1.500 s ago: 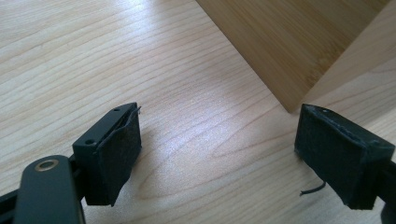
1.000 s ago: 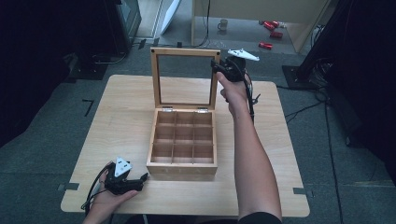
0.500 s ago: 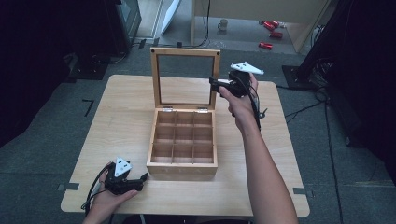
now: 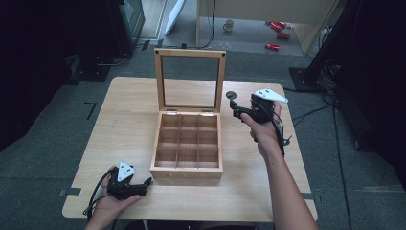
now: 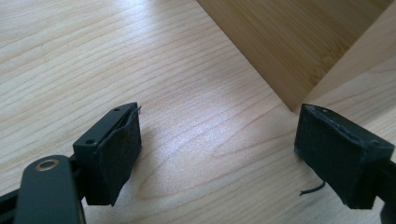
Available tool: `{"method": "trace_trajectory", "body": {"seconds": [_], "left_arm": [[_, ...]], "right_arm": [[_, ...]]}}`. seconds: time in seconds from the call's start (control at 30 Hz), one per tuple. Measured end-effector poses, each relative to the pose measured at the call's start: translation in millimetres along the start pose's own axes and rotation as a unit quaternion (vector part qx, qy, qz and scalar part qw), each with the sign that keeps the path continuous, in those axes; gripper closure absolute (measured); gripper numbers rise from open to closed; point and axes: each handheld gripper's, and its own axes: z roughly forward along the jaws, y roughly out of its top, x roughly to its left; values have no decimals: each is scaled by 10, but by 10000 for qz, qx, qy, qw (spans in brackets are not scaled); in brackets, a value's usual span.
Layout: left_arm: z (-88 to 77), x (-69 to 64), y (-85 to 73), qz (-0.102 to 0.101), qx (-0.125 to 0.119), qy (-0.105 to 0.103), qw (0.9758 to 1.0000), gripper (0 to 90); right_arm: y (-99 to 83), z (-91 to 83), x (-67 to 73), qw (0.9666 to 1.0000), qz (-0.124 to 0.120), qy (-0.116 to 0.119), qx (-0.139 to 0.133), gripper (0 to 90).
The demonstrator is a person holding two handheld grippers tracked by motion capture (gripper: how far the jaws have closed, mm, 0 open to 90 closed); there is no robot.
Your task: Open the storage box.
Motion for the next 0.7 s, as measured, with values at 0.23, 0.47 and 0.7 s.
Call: {"method": "trace_trajectory", "body": {"seconds": [0.23, 0.47, 0.7], "left_arm": [[0, 0, 0, -2, -1, 1, 10000, 152], [0, 0, 0, -3, -2, 2, 10000, 153], [-1, 0, 0, -4, -1, 3, 10000, 154]], "right_arm": [[-243, -165, -153, 9998, 55, -178, 85, 130], [-573, -384, -349, 9990, 198, -378, 137, 130], [-860, -537, -522, 9974, 370, -558, 248, 130]]}}
